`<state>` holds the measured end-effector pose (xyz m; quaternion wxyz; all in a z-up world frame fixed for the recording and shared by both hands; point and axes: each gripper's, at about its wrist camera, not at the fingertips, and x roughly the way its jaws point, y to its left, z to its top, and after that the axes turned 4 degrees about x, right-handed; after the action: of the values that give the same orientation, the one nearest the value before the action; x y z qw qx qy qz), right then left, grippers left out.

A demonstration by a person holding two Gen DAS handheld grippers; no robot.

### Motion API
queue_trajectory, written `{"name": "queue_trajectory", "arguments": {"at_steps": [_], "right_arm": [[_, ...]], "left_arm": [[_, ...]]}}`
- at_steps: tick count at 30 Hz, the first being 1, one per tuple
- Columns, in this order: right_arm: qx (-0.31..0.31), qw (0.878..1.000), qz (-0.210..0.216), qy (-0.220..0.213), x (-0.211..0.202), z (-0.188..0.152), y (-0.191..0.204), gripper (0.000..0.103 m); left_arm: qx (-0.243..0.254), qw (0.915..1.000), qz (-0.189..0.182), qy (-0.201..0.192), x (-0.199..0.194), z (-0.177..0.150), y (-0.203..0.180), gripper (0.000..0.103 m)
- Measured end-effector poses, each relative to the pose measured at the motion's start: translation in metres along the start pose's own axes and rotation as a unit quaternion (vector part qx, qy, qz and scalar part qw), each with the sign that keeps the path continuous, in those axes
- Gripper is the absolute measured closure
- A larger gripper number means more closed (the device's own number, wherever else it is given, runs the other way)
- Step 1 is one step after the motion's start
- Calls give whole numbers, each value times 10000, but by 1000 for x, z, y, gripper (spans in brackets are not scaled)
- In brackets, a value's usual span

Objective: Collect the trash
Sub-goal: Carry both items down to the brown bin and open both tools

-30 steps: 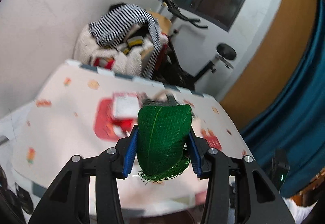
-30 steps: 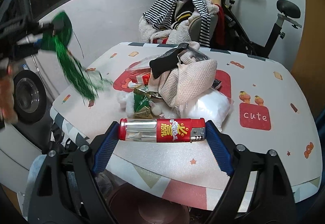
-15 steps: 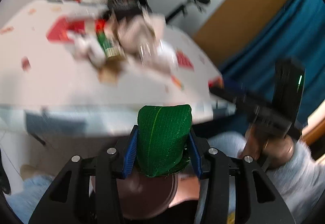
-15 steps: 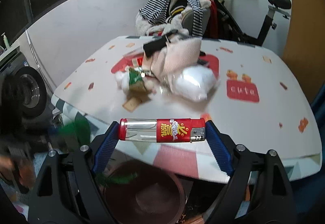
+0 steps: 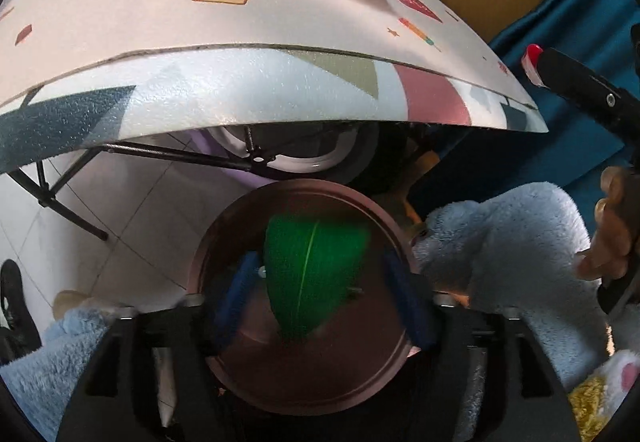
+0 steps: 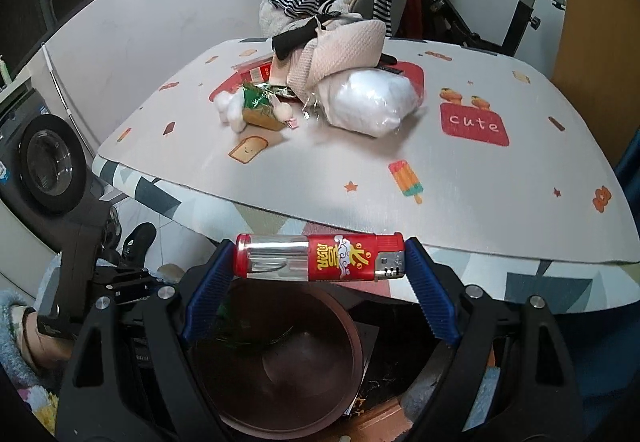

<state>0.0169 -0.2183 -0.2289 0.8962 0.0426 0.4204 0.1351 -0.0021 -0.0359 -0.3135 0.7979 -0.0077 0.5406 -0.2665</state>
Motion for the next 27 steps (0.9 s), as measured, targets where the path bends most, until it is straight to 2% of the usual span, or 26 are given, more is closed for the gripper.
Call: {"name": "queue_trajectory", "arguments": {"at_steps": [4, 8, 12, 17, 21, 27], "right_arm": [[66, 10000, 31, 27, 2, -6, 0, 20], [67, 9999, 48, 135, 8, -15, 3, 20], [17, 9996, 69, 259, 15, -24, 9, 20], [-16, 9991, 115, 417, 28, -39, 16, 20], [-70, 9983, 173, 557, 39, -50, 23, 20], [-150, 9968, 181, 762, 53, -66, 31, 20]], "left_arm": [[25, 9997, 148, -171, -11, 4, -4, 21], [-286, 9973, 342, -588, -39, 7, 9, 17], [-448, 9905, 789, -1030, -65, 7, 18, 15], [-597, 9772, 1311, -1559, -96, 3, 29, 13], [-687, 9677, 1560, -1856, -112, -4, 37, 11], [-690, 9588, 1751, -2127, -122, -16, 36, 11]]}}
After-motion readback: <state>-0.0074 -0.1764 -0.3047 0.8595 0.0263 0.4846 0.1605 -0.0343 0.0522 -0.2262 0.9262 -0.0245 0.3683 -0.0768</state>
